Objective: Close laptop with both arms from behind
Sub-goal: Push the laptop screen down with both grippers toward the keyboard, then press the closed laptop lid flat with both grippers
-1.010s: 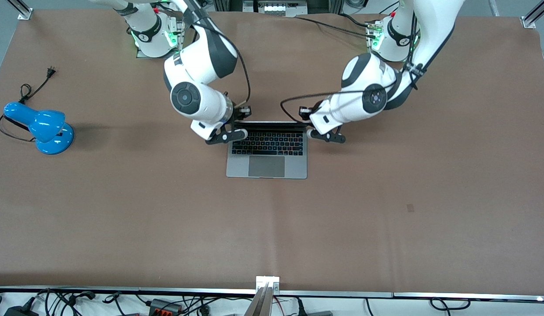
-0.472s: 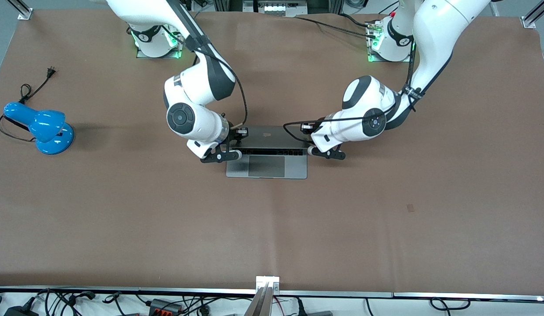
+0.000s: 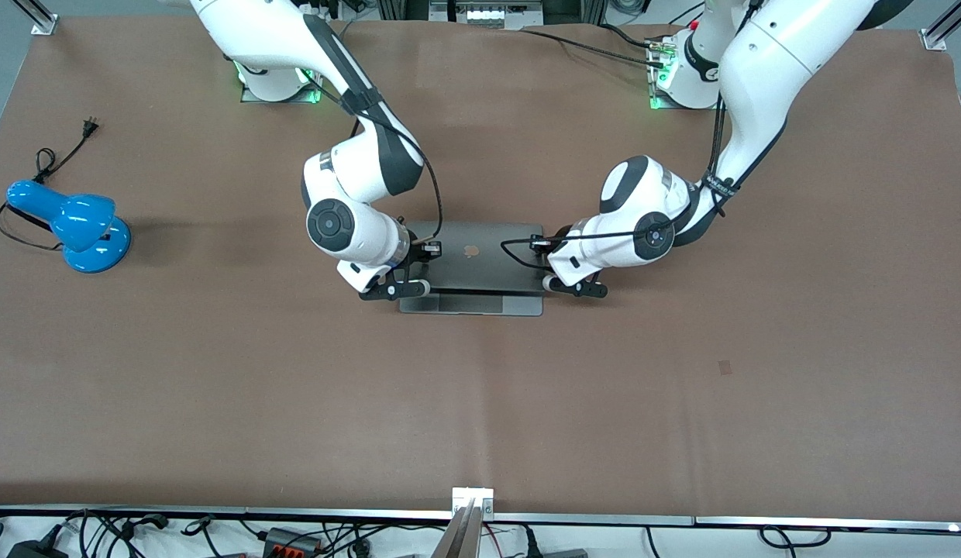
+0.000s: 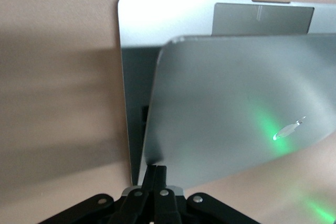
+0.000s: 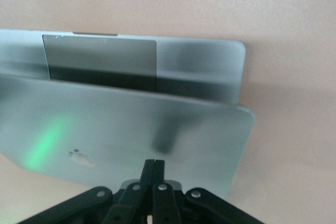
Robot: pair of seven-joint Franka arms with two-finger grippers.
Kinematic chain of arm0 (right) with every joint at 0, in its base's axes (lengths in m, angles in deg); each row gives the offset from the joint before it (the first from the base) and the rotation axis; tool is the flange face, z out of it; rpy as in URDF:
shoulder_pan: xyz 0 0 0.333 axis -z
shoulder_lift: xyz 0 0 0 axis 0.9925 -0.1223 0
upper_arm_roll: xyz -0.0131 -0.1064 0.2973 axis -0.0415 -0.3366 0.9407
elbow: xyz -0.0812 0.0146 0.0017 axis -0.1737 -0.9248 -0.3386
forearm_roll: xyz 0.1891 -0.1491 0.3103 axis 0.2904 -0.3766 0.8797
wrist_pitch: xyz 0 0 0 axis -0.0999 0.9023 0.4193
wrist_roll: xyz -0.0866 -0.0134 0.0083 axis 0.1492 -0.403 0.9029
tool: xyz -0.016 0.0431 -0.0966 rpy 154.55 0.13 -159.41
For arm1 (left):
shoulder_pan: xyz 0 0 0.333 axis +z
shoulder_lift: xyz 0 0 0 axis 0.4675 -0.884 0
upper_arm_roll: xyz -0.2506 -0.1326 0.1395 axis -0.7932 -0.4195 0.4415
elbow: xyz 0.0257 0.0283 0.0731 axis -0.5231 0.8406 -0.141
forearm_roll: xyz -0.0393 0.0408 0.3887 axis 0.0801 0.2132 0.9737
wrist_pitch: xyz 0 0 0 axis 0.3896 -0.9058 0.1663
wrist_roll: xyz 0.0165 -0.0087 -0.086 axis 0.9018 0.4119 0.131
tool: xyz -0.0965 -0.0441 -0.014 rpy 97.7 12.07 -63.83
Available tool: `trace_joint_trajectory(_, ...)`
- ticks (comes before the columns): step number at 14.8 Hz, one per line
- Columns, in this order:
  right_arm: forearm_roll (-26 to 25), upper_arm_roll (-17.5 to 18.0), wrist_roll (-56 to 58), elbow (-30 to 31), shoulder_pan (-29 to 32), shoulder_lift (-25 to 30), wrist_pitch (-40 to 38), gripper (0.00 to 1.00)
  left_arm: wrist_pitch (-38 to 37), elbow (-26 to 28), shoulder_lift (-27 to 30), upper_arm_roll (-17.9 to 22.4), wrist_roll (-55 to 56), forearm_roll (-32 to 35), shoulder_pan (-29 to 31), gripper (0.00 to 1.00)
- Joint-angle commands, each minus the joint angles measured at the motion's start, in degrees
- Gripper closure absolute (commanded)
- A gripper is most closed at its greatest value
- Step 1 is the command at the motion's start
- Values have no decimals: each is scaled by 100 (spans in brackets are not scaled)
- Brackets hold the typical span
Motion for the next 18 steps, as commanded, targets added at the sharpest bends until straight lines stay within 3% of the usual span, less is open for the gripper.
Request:
trace_joint_trajectory(1, 18, 25, -21, -353, 40, -298, 6, 100, 123, -171, -225, 78, 93, 212, -87, 100)
trace_joint_trajectory(7, -211, -1, -21, -353, 31, -632, 332, 100, 272, -347, -463, 227, 102, 449, -183, 100)
trace_joint_trajectory(12, -413, -1, -12, -353, 31, -790, 506, 100, 421, -373, -480, 684, 102, 449, -666, 100)
trace_joint_trajectory(18, -422, -1, -12, -362, 14, -870, 569, 100, 510, -364, -525, 693, 111, 449, -658, 100)
